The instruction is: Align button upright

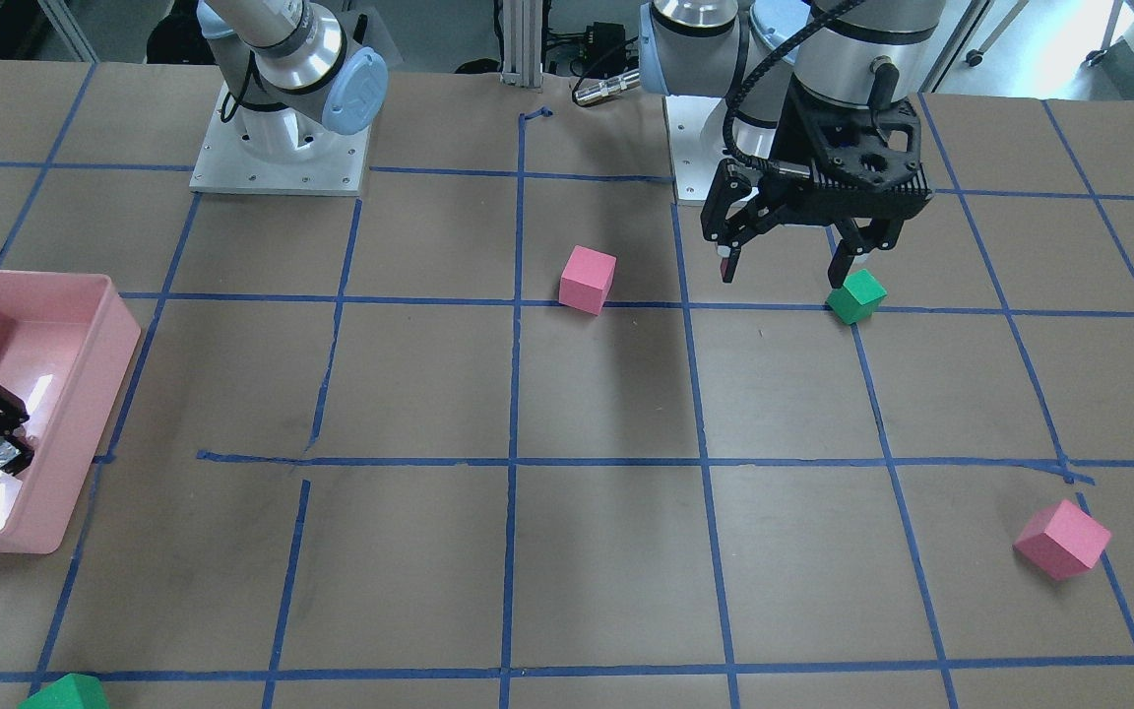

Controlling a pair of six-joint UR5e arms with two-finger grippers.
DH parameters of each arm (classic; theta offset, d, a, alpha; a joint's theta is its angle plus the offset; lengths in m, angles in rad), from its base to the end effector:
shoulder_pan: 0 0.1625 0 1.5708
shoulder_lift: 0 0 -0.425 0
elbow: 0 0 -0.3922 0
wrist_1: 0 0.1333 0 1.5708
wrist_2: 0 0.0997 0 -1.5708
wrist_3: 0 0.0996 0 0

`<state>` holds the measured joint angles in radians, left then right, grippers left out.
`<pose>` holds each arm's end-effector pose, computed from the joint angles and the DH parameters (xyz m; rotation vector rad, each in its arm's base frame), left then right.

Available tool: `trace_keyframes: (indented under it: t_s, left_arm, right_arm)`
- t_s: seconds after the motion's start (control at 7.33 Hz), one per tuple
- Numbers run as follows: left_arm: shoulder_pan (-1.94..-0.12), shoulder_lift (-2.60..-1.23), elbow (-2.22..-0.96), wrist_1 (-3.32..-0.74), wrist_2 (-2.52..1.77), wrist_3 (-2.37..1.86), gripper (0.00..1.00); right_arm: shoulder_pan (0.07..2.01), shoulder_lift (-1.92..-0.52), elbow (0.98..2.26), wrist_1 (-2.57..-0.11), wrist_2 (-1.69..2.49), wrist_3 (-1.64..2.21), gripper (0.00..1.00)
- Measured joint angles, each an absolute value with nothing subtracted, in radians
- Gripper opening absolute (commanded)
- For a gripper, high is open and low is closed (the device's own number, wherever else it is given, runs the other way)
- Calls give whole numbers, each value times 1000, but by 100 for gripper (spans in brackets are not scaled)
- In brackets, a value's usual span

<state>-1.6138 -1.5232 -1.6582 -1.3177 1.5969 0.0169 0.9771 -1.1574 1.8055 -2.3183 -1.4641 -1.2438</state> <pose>-0.1517 -0.4841 0.4952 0.0885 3.0994 -0.3324 -0.2121 -0.5716 0.2263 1.0040 -2.9532 0.2265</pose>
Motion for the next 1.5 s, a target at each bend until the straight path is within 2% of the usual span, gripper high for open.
trace_keyframes:
  t_s: [1.5]
  left_arm:
    - [-1614, -1523, -1658, -1319, 1598, 17, 100]
  right_arm:
    - [976, -1161, 1812, -2289, -1476, -1312, 100]
